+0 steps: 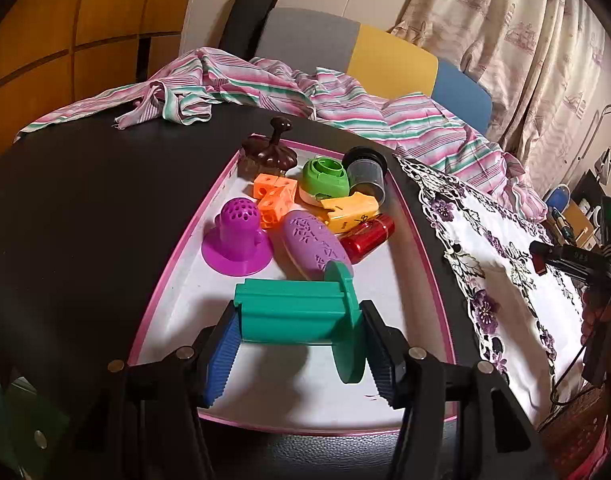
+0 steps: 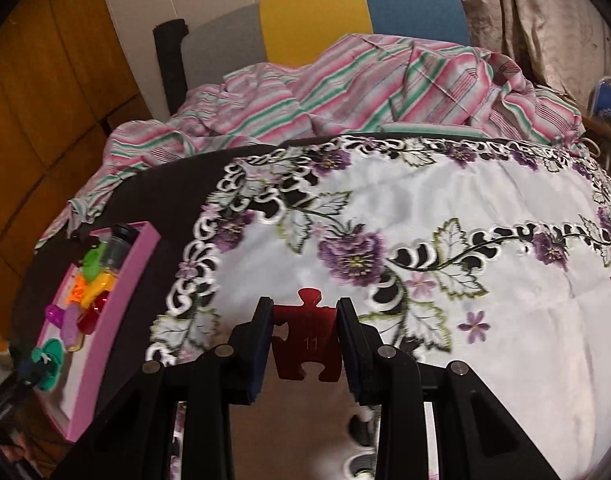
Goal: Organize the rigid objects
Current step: 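Carry the green spool into the tray with the left tool and release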
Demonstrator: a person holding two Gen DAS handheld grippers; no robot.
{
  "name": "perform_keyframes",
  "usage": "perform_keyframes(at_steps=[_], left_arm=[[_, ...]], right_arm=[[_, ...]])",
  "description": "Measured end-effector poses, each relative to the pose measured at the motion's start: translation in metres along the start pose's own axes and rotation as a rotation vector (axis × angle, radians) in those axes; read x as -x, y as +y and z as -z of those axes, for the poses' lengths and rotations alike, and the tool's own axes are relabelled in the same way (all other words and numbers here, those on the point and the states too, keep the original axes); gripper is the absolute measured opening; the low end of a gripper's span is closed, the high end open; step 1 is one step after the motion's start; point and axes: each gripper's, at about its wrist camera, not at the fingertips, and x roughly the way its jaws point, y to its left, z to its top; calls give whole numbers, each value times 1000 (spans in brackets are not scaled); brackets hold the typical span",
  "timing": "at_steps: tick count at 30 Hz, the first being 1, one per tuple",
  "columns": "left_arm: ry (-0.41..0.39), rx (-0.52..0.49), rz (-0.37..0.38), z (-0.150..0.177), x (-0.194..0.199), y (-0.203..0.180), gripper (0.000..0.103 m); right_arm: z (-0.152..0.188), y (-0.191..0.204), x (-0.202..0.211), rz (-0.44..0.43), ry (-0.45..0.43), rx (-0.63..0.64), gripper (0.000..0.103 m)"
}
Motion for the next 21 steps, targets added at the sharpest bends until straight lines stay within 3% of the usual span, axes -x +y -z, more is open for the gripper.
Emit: perform_keyframes(at_steps=[10,21], left_arm=[[15,-13,-35,3,-5,8,58],[49,51,-54,4,-5,16,59]], right_arm=[[14,38,4,-108,12,-2,32],[24,66,5,-144,32,29,32]])
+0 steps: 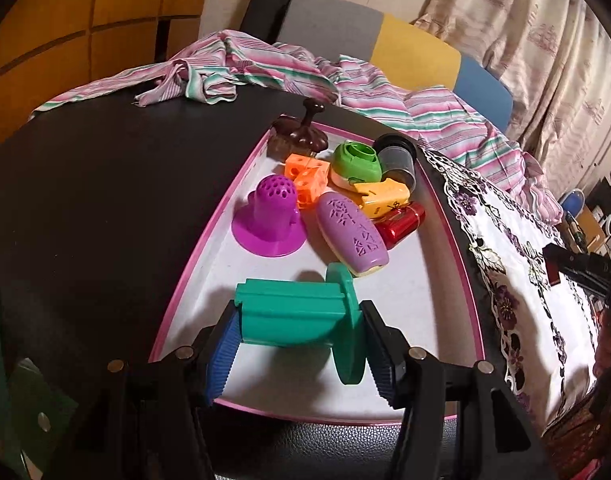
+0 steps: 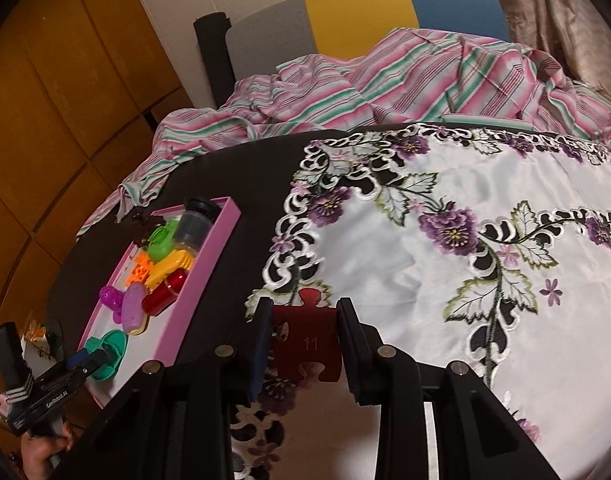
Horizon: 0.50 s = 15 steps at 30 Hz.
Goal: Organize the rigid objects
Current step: 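Carry the green spool into the tray with the left tool and release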
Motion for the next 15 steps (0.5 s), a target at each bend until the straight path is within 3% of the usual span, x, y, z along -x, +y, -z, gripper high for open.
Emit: perform_keyframes(at_steps=[15], left_arm=[[-27,-28,-50,1,20,-1,60]], right_arm=[[12,61,-6,-94,42,81,32]])
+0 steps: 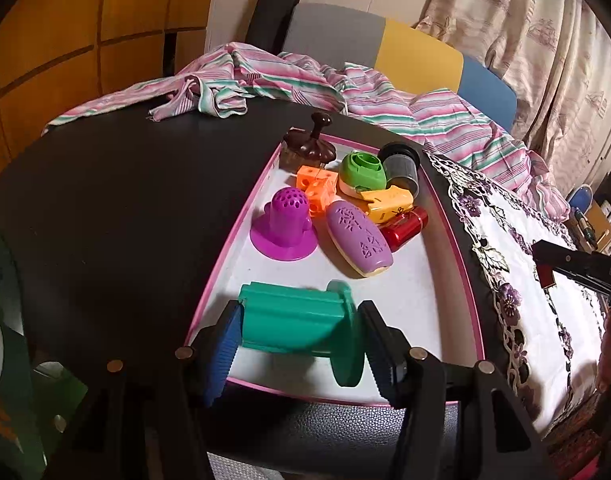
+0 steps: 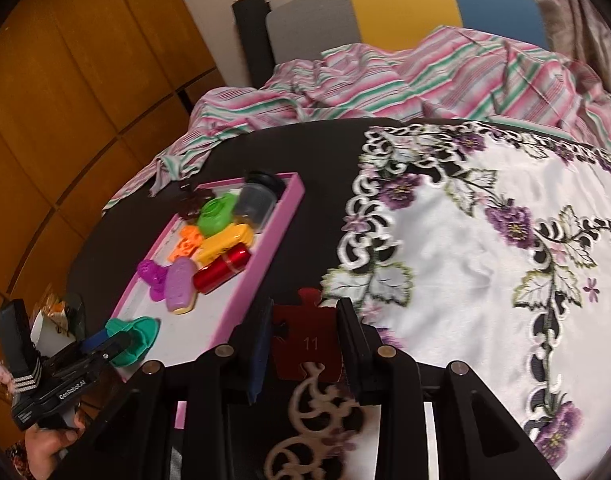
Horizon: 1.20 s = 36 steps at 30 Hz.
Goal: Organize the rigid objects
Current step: 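Carry the green spool into the tray with the left tool and release, then lower the red puzzle piece into the tray and open the right tool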
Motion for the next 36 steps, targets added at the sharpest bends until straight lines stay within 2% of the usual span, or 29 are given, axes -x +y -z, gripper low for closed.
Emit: perform_keyframes(at_steps=[13,18,22,26,33,36], left_arm=[[-42,3,-28,-4,16,7,60],[-78,57,-20,-6,29,17,60],[-86,68,-73,-6,36,21,60],[-95,87,-93,-3,42,25,60],[-112,95,-180,2,49,29,60],[-115,94,-189,2,51,31,60]], right_arm=[[6,54,-14,-78,45,66,32],[11,75,-21,-95,75,103,32],[14,94,-30,-101,94,139,32],[17,107,-40,-110,116,161,32],[24,127,-60,-48,170,225,32],[25,132,-70,-10,197,248,32]])
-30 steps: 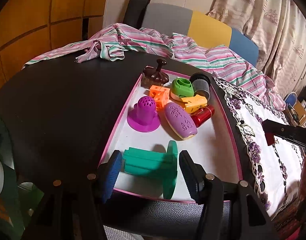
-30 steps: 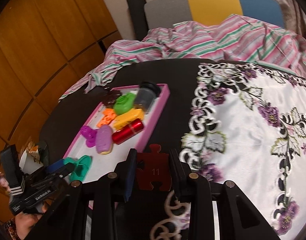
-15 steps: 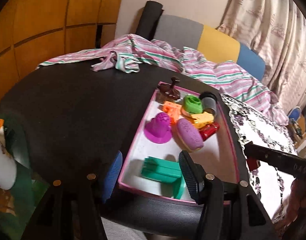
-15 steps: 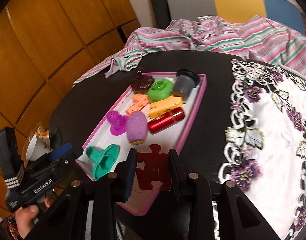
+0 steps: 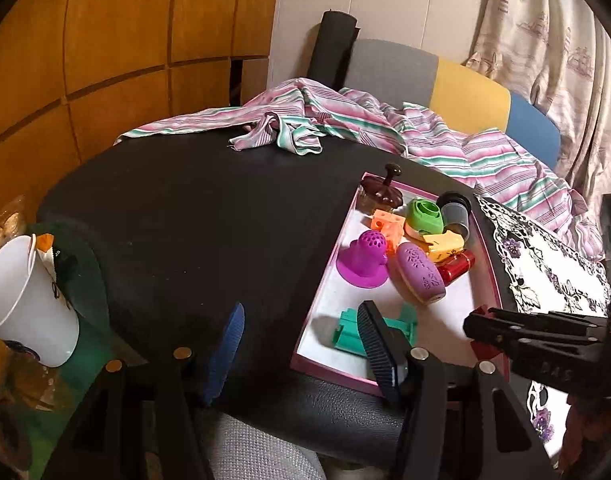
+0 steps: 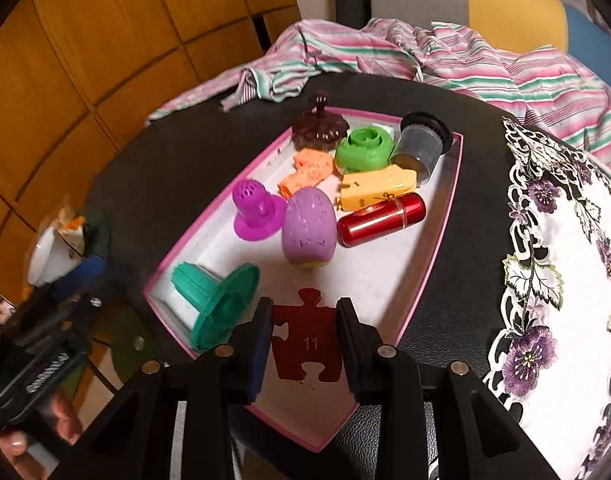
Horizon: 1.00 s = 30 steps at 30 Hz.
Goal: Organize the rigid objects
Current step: 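Lower the red puzzle piece into the tray and open the right tool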
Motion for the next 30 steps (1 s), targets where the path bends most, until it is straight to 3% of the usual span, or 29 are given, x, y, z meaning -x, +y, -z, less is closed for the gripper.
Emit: perform_keyframes(at_steps=[12,19,30], left_arm=[[3,35,4,-2,1,3,60],[19,45,-2,-4,0,0,60],[51,-18,-34,-4,-7,-17,60]], right_arm=[[-6,8,-19,119,40,-10,32],[-9,2,-27,131,57,-35,32],[1,0,-25,108,74,-51,33]])
